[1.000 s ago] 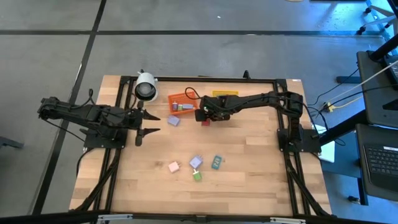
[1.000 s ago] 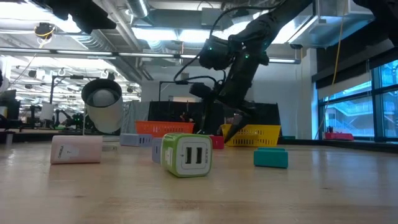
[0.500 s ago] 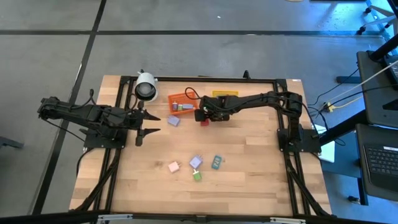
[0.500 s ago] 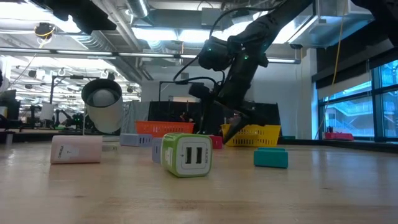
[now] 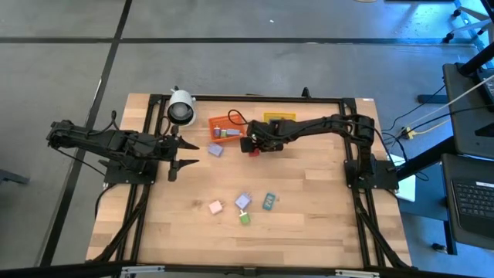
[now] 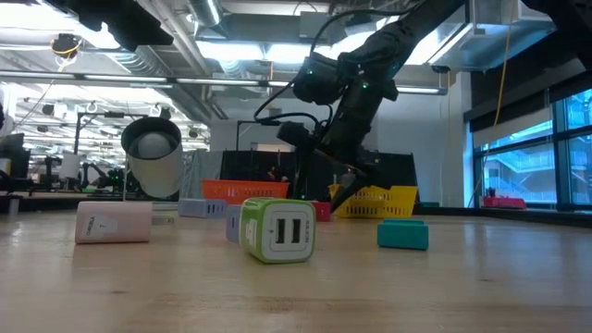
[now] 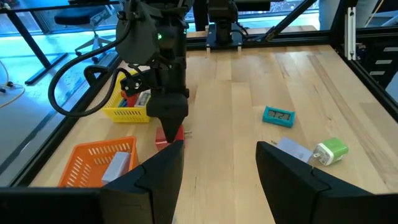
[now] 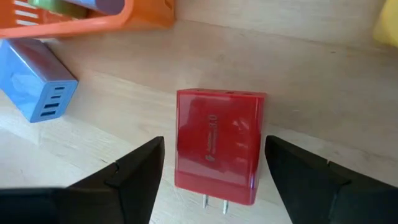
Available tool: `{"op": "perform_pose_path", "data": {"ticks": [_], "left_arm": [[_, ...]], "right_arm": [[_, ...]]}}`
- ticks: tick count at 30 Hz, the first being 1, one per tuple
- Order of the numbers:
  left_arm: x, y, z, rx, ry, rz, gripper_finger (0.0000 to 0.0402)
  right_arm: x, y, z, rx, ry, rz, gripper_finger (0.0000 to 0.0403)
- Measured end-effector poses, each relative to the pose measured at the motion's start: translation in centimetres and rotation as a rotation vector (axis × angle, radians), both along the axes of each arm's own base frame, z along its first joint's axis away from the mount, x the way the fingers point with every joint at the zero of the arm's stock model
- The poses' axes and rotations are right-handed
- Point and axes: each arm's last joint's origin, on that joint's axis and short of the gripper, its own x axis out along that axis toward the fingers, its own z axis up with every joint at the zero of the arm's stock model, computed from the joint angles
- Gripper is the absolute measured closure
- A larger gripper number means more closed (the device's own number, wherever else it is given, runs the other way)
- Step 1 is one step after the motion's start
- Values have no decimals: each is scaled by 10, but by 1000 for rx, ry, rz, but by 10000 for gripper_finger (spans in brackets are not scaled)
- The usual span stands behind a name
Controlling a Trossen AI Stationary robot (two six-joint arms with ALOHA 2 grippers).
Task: Pick & Place Office items
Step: Put the red charger adapter into the orange bin
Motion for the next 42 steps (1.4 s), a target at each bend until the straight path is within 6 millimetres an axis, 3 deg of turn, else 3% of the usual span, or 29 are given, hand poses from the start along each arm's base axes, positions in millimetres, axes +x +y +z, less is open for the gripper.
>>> {"op": "perform_pose_path", "data": {"ticks": [9, 18, 42], "left_arm": [[0, 0, 0, -5, 1, -8, 206], [0, -1, -1, -9, 10, -22, 206], [0, -1, -1, -54, 6, -2, 206]], "right_arm": [[5, 6, -17, 51, 24, -5, 128], [8, 7, -18, 44, -6, -4, 191], [10, 14, -8, -34, -43, 99, 194]]}}
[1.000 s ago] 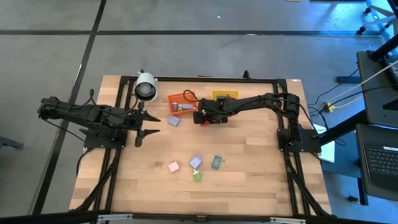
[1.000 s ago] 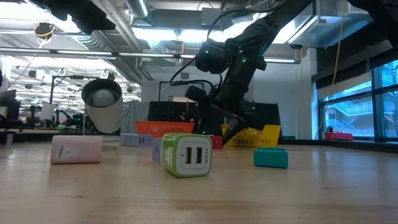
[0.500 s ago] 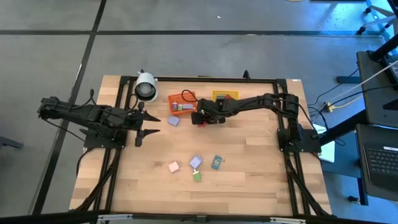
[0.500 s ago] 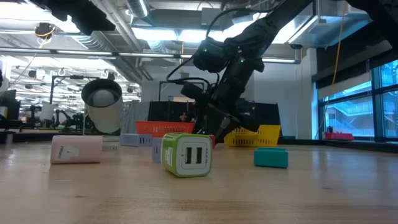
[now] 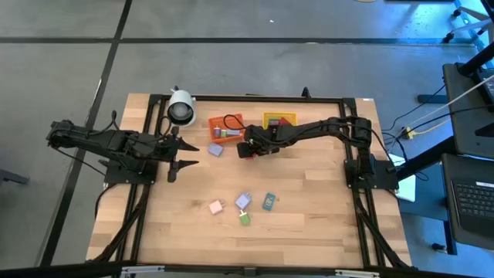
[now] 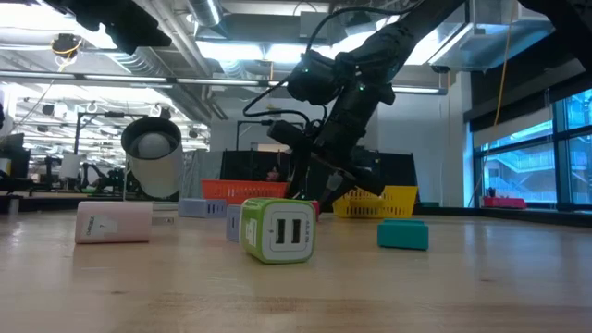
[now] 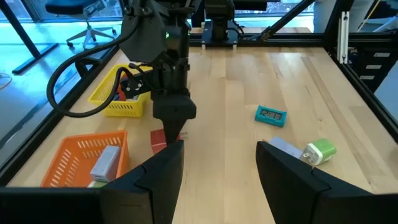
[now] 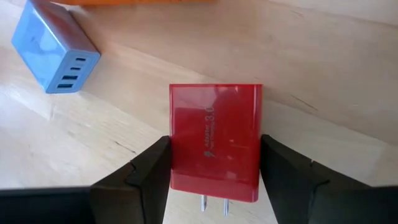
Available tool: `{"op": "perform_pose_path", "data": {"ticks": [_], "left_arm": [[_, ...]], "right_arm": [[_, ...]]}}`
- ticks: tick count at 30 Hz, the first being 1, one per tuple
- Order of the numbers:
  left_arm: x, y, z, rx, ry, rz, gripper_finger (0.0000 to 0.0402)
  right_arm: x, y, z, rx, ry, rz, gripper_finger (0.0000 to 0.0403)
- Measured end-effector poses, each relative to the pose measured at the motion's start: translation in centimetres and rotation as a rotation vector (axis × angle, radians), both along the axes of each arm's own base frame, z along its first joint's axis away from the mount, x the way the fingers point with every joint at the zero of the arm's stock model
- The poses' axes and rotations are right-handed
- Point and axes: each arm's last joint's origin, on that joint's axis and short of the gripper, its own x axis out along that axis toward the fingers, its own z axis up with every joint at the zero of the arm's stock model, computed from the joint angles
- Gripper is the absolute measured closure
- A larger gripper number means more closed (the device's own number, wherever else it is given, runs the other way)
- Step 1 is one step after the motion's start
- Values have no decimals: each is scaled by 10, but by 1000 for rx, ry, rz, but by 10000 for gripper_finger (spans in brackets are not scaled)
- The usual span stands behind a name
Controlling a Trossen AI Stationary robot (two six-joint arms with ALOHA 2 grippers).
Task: Pick & Place Office items
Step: Put the red charger adapter into the orange bin
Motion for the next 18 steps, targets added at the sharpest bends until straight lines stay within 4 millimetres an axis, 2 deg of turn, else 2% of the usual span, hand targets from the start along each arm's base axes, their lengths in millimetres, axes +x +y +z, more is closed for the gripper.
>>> {"op": "perform_pose_path", "data": {"ticks": [10, 18], "left_arm": [[0, 0, 0, -10, -5, 5, 206], [0, 0, 0, -10, -6, 6, 206]], "right_arm": [[-6, 1, 35, -63, -74, 25, 198], [-13, 7, 71, -144, -160, 50, 198]]}}
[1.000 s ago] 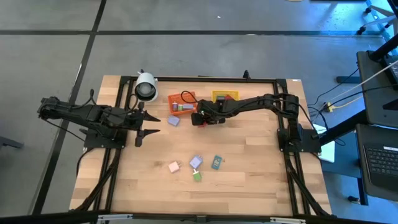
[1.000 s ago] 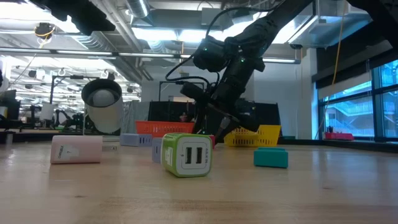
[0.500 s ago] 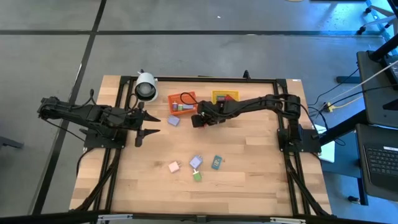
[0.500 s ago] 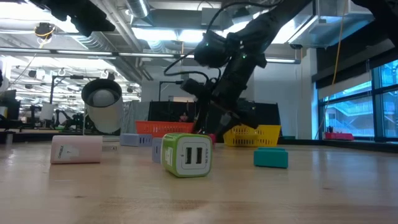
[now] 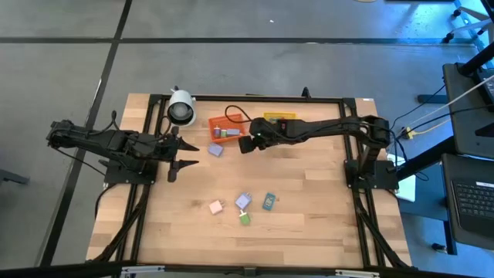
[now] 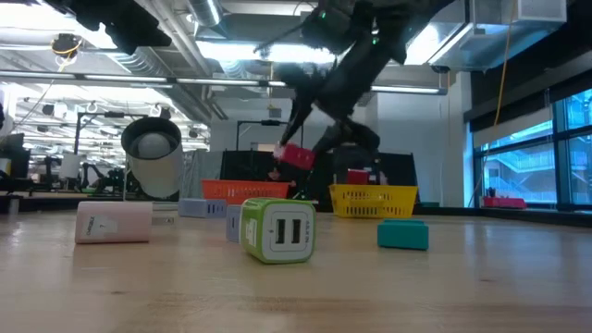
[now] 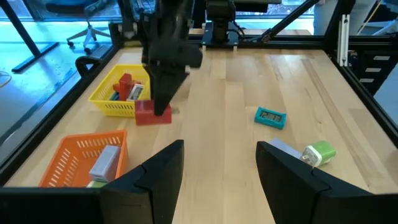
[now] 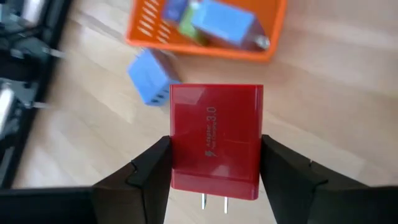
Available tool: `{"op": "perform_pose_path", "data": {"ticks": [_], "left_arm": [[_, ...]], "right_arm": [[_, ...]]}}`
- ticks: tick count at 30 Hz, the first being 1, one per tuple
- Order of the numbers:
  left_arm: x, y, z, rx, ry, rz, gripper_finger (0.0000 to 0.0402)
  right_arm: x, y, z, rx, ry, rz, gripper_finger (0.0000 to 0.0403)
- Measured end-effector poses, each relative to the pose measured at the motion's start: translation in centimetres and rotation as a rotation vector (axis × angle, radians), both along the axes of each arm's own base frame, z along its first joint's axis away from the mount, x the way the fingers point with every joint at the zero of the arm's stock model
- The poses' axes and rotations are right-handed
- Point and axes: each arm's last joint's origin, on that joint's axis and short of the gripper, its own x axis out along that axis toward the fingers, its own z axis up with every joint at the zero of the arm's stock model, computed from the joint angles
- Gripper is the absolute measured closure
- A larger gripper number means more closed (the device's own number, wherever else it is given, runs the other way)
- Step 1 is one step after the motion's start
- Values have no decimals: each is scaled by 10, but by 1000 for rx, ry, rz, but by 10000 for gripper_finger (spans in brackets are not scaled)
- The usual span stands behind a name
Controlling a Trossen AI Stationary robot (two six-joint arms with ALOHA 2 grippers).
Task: Pick & Place Office items
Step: Put the red charger adapter into the orange bin
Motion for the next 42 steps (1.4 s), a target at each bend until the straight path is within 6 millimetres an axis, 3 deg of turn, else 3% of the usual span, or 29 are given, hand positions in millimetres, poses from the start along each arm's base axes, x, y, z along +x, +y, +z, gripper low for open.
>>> {"op": "perform_pose_path", "data": {"ticks": [11, 26, 33, 42], "left_arm": [[2, 2, 1, -10, -25, 81, 206], [6, 1, 9, -52, -113, 93, 206], [9, 1, 13, -61, -161, 90, 206], [17, -1, 11, -42, -147, 79, 206]], "right_arm": [[-2, -11, 44, -225, -193, 47, 198], [-2, -57, 52, -383, -282, 133, 198], [9, -71, 27, -309, -309, 177, 198], [23, -75, -7, -248, -302, 194, 198]]}}
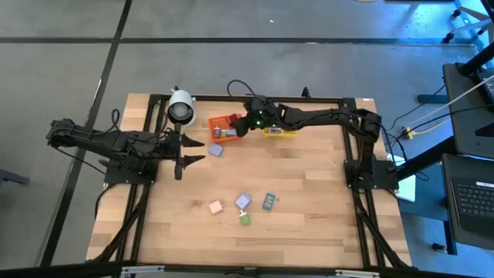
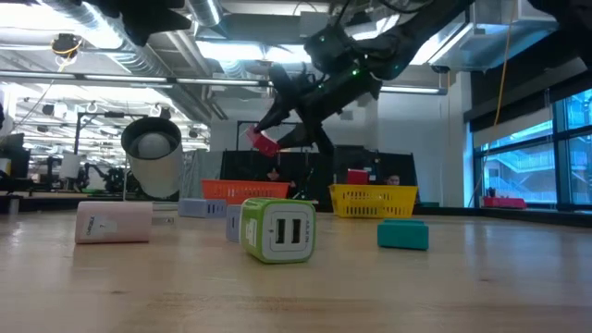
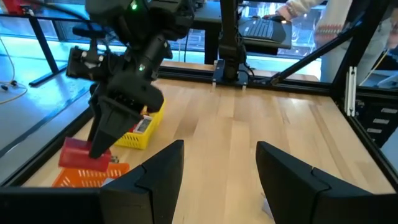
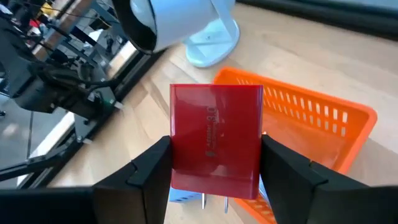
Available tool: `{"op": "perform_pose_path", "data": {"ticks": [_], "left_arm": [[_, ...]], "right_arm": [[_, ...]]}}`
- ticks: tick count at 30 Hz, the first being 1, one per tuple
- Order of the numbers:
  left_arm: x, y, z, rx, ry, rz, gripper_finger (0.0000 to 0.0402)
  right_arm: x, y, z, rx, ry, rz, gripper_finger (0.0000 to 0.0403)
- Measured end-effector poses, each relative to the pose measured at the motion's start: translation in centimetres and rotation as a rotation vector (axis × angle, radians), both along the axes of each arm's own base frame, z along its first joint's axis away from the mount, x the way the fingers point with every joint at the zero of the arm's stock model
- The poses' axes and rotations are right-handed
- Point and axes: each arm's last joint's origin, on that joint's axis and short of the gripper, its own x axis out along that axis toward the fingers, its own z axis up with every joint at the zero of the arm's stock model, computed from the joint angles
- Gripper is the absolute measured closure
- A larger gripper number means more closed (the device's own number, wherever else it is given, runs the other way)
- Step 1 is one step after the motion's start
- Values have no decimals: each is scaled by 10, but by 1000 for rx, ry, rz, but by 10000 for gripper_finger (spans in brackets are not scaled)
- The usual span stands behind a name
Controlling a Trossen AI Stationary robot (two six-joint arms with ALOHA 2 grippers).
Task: Pick & Place Office items
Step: Put the red charger adapter into the orange bin
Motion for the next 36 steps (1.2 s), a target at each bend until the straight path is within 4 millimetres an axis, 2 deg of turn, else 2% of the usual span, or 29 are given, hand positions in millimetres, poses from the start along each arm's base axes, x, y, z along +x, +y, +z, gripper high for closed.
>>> {"op": "perform_pose_path", "data": {"ticks": [10, 25, 36], "left_arm": [[8, -2, -3, 7, 15, -6, 206], [9, -3, 1, 1, -28, -45, 206], [9, -3, 2, 5, -31, -47, 206]], "right_arm": [[6, -8, -25, 36, 18, -6, 198], [3, -24, -30, 55, 0, -34, 198], [3, -25, -36, 76, 17, -35, 191]]}}
